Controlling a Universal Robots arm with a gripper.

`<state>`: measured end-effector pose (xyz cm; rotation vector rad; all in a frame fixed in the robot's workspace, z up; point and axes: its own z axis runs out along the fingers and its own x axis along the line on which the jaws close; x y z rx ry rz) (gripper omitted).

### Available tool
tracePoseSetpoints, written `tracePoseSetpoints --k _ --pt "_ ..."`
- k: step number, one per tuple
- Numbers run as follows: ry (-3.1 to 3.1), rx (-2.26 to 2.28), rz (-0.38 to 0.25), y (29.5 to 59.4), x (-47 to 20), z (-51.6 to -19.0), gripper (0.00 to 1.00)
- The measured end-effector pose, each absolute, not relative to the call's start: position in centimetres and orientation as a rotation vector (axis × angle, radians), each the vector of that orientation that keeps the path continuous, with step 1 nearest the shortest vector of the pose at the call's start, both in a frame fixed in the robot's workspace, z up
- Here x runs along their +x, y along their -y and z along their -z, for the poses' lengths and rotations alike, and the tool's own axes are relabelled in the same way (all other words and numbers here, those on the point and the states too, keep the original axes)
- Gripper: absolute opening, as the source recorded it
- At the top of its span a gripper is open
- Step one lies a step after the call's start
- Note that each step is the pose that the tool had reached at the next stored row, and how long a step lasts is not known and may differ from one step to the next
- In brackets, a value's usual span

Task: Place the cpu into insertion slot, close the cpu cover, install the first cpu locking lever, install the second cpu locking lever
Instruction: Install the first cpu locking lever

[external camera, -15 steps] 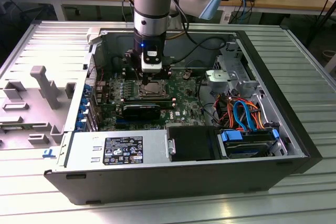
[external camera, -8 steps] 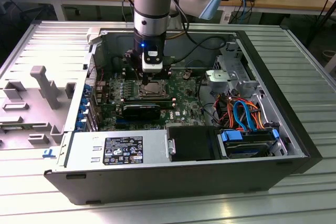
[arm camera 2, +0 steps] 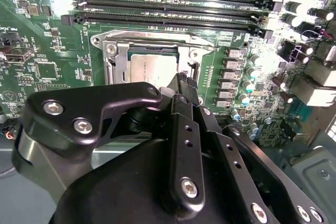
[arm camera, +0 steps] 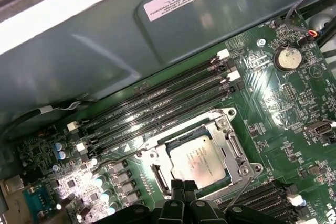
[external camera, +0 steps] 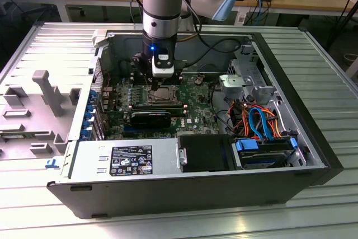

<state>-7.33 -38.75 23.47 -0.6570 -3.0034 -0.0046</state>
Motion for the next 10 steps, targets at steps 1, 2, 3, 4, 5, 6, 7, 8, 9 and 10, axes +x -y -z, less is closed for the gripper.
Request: tracePoseSetpoints --k 1,2,3,4,5,6,7,8,9,10 --pt "3.004 -0.653 0.004 38.75 -7.33 -23.48 0.11" --pt "3.005 -0.648 0.004 38.75 -7.33 -23.48 0.11" --pt "3.007 -0.641 0.004 38.75 -7.33 -23.48 0.11" --pt "3.007 -0.638 0.005 38.75 -7.33 -23.48 0.11" --pt "3.008 -0.636 0.005 38.75 -7.33 -23.48 0.11" --pt "3.009 -0.631 0.005 38.75 -7.33 -23.48 0.11" --pt "3.009 -0.628 0.004 38.75 -7.33 -23.48 0.11" --pt "3.01 -0.625 0.004 38.75 -7.33 -23.48 0.11" --pt "3.011 -0.622 0.005 38.75 -7.33 -23.48 0.11" --pt "3.011 -0.62 0.004 38.75 -7.33 -23.48 0.11"
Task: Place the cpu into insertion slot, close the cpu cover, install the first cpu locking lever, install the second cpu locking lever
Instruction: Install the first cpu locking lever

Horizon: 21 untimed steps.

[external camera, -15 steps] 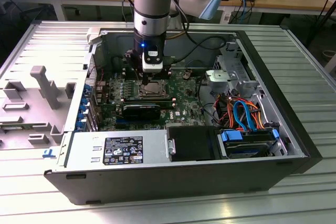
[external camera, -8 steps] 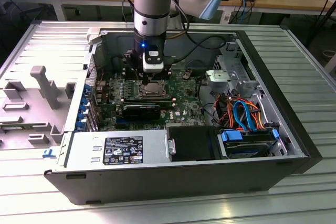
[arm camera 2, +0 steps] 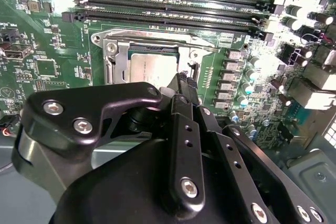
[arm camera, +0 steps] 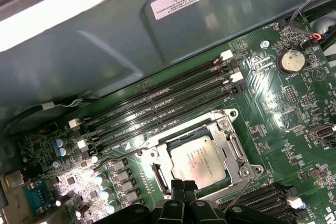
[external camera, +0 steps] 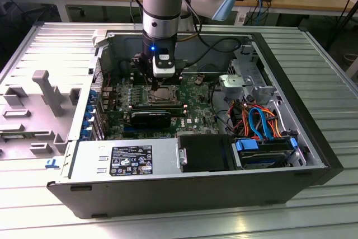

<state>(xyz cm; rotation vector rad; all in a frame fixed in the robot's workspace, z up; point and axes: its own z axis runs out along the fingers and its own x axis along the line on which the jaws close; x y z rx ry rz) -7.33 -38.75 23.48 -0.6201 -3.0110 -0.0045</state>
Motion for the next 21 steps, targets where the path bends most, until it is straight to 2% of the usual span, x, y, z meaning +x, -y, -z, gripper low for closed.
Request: tracePoseSetpoints --k 21 --pt "3.022 -0.561 0.007 38.75 -7.33 -23.48 0.11"
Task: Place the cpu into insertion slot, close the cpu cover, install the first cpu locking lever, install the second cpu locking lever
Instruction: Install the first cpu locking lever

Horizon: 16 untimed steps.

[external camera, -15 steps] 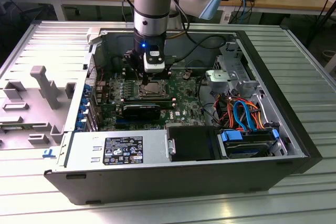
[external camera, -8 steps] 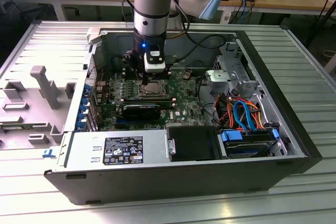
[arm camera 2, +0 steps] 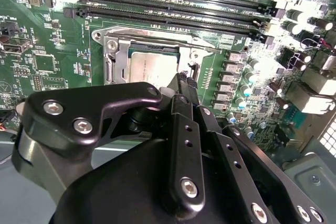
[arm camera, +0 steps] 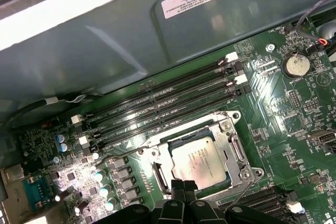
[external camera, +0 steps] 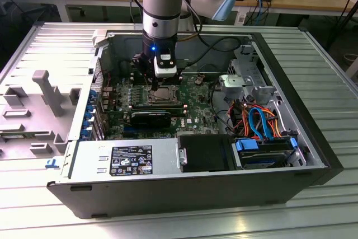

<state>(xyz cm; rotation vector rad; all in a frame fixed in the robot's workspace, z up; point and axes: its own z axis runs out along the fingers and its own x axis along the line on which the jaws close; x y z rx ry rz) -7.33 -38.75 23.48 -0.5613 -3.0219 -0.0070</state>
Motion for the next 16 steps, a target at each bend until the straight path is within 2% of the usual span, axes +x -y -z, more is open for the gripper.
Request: tracePoseSetpoints --k 16 --pt "3.029 -0.514 0.013 38.75 -7.33 -23.48 0.11"
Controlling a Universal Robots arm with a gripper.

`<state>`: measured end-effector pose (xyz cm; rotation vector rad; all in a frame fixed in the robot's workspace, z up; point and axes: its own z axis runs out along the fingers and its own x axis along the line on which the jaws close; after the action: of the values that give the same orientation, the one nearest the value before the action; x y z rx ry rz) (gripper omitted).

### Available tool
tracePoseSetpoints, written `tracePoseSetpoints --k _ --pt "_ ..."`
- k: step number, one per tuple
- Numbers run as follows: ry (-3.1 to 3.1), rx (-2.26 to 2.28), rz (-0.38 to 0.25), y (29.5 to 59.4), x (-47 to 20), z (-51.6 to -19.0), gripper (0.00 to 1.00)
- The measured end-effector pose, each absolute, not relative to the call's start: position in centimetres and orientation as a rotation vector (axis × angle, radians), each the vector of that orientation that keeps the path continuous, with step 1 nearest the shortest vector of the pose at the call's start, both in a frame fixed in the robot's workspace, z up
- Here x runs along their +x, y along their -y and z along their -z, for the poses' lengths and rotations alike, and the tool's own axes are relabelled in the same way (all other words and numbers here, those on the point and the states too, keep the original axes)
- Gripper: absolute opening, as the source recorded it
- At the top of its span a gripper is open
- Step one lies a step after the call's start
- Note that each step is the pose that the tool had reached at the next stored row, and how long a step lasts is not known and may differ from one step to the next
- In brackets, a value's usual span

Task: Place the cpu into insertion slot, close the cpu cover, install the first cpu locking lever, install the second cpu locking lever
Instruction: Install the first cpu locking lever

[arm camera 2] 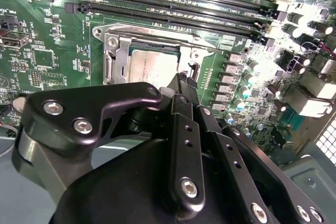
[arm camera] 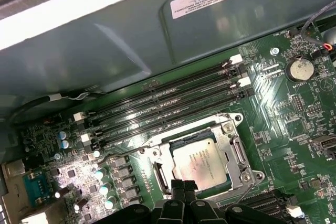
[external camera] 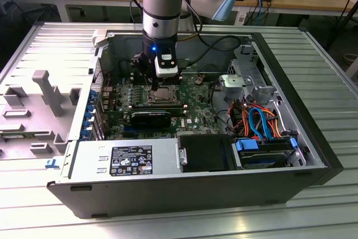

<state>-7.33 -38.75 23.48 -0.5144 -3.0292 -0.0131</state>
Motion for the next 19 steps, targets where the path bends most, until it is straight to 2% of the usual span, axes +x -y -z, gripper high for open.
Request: tracePoseSetpoints --k 19 --pt "3.044 -0.416 0.013 38.75 -7.33 -23.47 0.11"
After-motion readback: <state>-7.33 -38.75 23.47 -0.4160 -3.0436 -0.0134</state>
